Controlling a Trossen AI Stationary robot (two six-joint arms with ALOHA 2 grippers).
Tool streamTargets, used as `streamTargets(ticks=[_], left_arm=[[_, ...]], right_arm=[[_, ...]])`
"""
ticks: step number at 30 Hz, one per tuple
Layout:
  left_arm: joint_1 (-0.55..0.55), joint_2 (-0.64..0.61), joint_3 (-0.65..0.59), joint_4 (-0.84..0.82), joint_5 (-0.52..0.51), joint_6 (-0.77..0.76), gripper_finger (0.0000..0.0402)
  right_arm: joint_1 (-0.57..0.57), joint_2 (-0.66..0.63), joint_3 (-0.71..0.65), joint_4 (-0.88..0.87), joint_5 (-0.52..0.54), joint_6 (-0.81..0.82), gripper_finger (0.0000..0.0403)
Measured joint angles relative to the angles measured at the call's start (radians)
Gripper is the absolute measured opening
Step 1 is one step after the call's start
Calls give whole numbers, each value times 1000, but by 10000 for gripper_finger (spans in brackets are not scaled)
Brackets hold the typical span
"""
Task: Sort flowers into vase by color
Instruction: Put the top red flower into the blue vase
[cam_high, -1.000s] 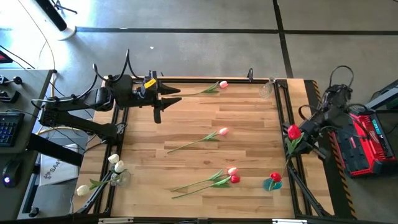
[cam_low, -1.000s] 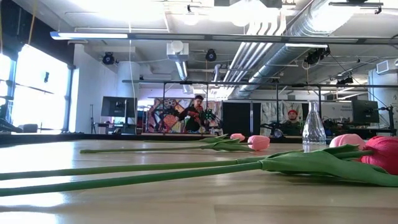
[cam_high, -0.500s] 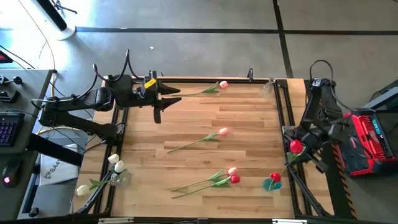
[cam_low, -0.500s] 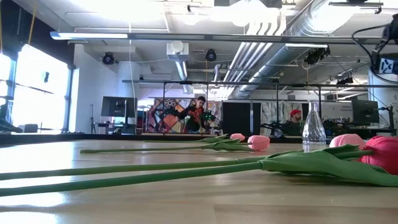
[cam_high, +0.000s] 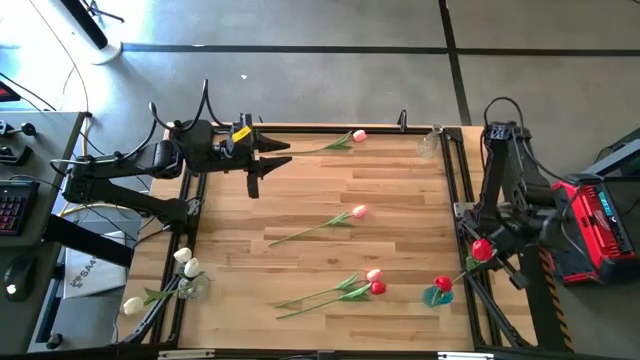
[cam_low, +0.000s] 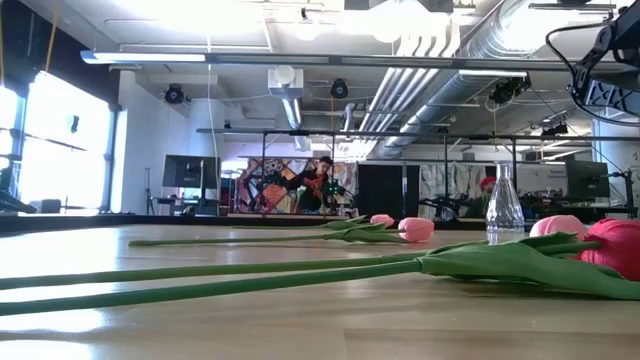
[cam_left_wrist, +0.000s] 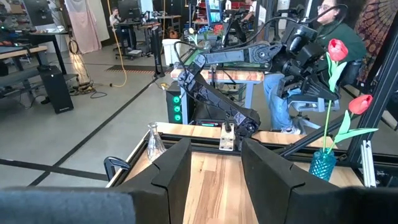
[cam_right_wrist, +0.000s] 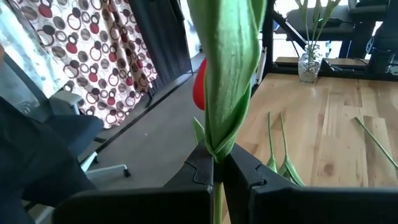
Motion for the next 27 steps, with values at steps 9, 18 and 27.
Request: streamTargets(ticks=[9, 18, 27], left_arm=[[0, 0, 0, 0, 0, 0, 128], [0, 0, 0, 0, 0, 0, 128], [0, 0, 0, 0, 0, 0, 128]], right_arm=[[13, 66, 0, -2, 17, 33, 0], [13, 140, 0, -8, 41, 63, 4], [13, 242, 0, -12, 51, 133, 91]])
